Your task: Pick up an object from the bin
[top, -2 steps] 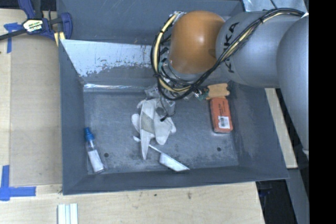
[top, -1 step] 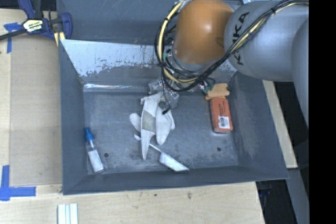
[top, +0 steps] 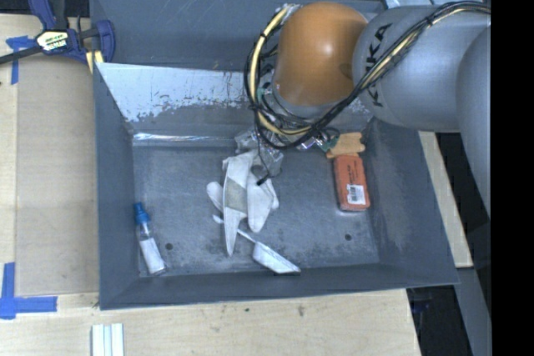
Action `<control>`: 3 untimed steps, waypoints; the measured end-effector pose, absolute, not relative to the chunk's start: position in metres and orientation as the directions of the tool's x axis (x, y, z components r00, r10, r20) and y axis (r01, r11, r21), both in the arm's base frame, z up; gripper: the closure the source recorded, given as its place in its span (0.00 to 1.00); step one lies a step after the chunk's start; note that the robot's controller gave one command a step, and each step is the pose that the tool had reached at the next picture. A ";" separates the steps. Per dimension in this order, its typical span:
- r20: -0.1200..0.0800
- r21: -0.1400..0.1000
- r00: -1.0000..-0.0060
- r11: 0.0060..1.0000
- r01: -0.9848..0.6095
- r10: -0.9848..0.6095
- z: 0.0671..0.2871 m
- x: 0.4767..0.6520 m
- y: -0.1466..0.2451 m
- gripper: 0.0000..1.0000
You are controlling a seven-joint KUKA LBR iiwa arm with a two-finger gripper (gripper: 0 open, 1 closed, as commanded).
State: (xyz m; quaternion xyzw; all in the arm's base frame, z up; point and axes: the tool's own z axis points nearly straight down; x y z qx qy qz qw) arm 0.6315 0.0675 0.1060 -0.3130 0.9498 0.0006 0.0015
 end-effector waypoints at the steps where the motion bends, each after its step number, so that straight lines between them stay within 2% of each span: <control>1: -0.007 -0.003 -0.807 0.807 -0.591 -0.591 0.162 0.635 0.068 1.00; 2: -0.005 0.000 -0.808 0.808 -0.590 -0.590 0.124 0.632 0.067 1.00; 3: -0.010 -0.005 -0.810 0.810 -0.587 -0.587 0.205 0.638 0.067 1.00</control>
Offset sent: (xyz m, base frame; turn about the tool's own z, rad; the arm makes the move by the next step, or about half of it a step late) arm -0.0002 0.0000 0.0177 0.0000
